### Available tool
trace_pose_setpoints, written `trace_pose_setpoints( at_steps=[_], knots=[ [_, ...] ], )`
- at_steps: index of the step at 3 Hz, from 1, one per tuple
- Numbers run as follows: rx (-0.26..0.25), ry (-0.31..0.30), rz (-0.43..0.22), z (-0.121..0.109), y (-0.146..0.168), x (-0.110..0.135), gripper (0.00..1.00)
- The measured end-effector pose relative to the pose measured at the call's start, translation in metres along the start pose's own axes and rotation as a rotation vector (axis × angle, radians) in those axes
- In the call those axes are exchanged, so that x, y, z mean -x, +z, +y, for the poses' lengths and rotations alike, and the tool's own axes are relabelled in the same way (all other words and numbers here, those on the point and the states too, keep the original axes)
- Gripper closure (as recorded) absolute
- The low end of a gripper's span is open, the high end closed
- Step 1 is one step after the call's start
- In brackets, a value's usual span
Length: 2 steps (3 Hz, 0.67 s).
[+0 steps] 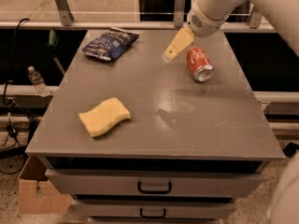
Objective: Place coke can upright
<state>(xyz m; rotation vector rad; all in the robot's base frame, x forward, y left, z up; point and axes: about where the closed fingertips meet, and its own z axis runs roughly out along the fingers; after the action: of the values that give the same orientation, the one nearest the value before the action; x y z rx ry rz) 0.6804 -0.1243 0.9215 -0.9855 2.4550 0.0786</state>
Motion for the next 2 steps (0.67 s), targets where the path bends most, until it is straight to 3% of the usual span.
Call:
trace_pose_setpoints(
  at_steps=[2],
  knots=[
    [-0.031, 0.267, 0.016, -0.055, 0.044, -0.02, 0.0]
  ],
)
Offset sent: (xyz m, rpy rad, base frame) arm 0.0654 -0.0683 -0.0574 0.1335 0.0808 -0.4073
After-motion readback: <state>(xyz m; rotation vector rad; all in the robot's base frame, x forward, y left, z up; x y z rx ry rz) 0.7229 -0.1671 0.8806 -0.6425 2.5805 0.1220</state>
